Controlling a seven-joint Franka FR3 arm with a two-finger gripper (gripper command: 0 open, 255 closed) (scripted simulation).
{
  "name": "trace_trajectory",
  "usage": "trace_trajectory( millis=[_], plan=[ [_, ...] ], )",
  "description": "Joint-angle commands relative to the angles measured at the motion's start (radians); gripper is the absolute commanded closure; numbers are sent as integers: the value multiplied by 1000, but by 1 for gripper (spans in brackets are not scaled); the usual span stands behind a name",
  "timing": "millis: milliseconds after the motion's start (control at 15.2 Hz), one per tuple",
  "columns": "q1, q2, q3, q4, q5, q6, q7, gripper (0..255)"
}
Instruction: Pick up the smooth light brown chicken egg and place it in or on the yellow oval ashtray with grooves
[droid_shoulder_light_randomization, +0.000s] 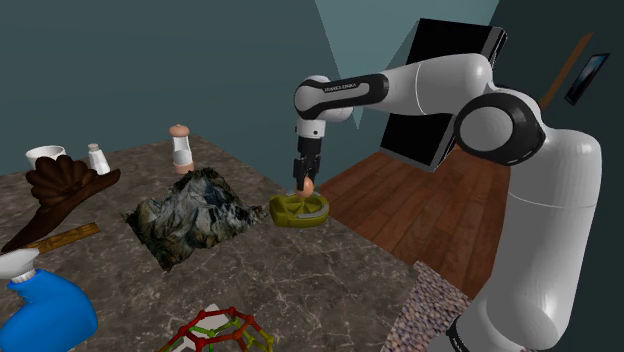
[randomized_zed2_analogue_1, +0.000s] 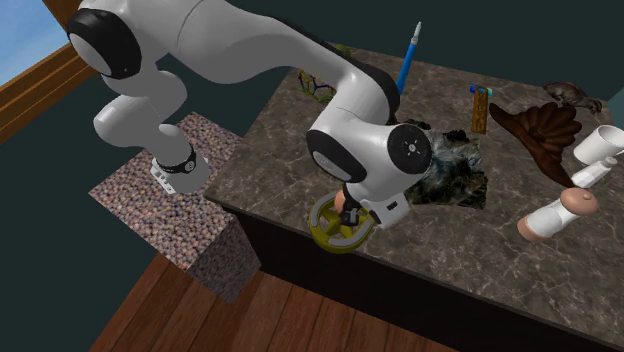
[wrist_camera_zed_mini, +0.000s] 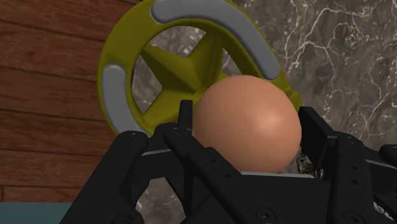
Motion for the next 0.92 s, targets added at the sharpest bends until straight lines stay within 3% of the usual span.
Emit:
trace_trajectory(
  millis=[0,528,594,858],
  plan=[
    [1,7,0,-19,1,27,-4,255],
    [1,12,0,-28,1,41,-7,255],
    [1,12,0,-28,1,41,-7,0],
    [1,12,0,-28,1,41,-7,0]
  ],
)
